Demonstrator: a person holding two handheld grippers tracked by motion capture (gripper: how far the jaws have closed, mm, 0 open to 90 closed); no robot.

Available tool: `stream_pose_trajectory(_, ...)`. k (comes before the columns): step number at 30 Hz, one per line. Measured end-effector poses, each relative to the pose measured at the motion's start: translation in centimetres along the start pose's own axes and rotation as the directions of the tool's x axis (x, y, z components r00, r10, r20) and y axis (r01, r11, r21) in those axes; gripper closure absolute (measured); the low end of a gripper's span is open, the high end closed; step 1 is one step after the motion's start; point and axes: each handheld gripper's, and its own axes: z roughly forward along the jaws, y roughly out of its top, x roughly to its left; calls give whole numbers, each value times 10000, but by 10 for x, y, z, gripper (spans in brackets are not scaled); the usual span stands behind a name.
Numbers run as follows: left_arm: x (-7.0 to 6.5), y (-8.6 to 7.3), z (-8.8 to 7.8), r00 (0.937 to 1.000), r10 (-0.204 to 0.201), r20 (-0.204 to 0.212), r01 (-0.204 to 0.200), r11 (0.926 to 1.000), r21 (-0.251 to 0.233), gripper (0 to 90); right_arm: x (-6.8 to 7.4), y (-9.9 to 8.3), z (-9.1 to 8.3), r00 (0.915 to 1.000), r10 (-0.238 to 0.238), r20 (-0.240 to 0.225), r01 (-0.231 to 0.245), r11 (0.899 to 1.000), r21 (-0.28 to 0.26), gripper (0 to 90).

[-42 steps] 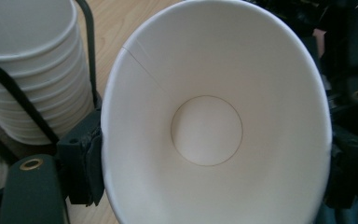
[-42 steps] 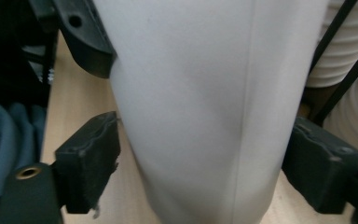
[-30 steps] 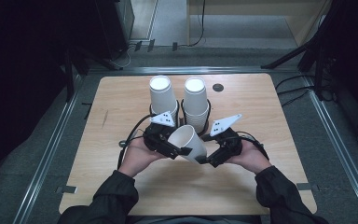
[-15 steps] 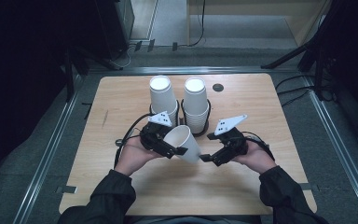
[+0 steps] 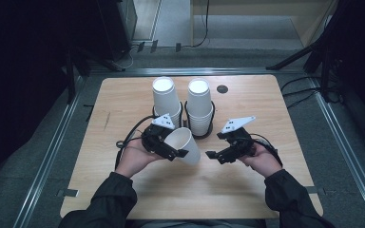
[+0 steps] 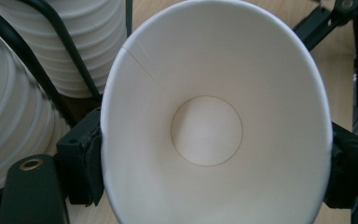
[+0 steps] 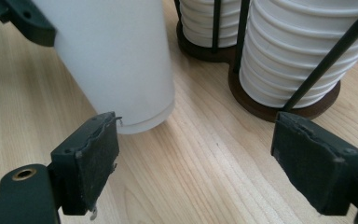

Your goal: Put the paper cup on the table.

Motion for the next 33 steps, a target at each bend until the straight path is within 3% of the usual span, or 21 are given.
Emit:
stream_pose_trajectory(4,0,1,-7,9999,56,-138,-57,10000,-25,153,-2,-2,3,9999,-38,150,36,9999,159,156)
stream_pose_trajectory(8,3,-2,-12,10000,5,-90,-4,10000,27,153,-5,-3,5,9995,239,188,-247,9988,416,156)
stream_pose_trajectory(11,5,-4,-14,9999,-20,-133,22,9999,113,153,-9,-4,2,9989,464,74,-466,9982,366,157)
stream_pose_trajectory(16,9,-8,-18,9997,-77,-238,81,9998,178,153,-16,-6,-2,9981,490,366,-502,9983,304,157)
stream_pose_trajectory(19,10,-10,-22,9998,-191,28,190,9997,150,149,-19,-7,-2,9967,530,611,-553,9978,357,167)
stream_pose_trajectory(23,10,-11,-32,9997,-163,-172,163,9999,11,149,-18,-4,-8,9959,693,574,-696,9976,41,168)
stream_pose_trajectory(30,15,-20,-40,9980,-388,-509,394,9992,118,149,-22,-6,-7,9947,638,806,-659,9975,237,168)
stream_pose_trajectory(33,20,-25,-44,9955,-629,-705,635,9980,58,149,-24,-6,-10,9963,653,555,-648,9978,-108,168)
